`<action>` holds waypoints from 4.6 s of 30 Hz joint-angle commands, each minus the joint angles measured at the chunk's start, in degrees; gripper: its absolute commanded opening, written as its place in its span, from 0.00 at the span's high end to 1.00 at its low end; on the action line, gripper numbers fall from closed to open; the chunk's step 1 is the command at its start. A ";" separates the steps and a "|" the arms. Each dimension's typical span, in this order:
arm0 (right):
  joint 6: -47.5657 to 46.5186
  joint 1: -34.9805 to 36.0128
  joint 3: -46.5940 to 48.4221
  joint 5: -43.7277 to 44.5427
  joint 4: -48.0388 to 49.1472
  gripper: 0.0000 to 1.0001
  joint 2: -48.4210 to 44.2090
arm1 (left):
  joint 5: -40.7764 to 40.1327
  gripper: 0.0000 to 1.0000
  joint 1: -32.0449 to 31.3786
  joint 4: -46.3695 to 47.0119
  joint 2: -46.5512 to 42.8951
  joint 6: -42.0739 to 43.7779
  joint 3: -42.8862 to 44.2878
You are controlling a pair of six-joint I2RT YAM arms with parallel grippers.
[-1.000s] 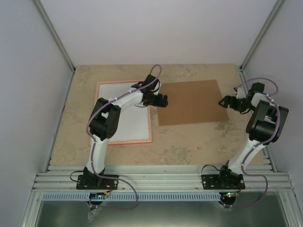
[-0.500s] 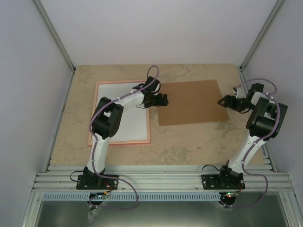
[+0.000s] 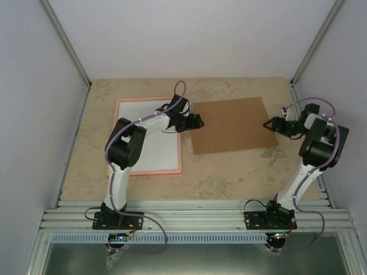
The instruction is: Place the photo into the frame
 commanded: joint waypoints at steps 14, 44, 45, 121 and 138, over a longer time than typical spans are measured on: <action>-0.41 9.19 -8.12 -5.14 -7.69 0.20 -0.52 | 3.33 0.12 2.05 5.82 -21.84 3.29 -17.25; -0.75 9.42 -8.85 -2.54 -4.83 0.22 -6.00 | -38.58 0.03 -20.77 7.47 -35.38 64.76 -35.58; -0.85 9.08 -8.72 -2.62 -4.72 0.22 -6.33 | -39.85 0.03 -22.43 7.90 -35.03 66.50 -36.10; 53.97 13.90 -0.81 -28.41 52.08 0.04 -26.93 | 28.73 1.00 10.82 27.63 -42.84 -11.12 2.58; 74.32 18.41 3.67 -28.34 66.59 0.88 -24.54 | 32.69 1.00 14.94 41.86 -43.85 -24.67 -11.73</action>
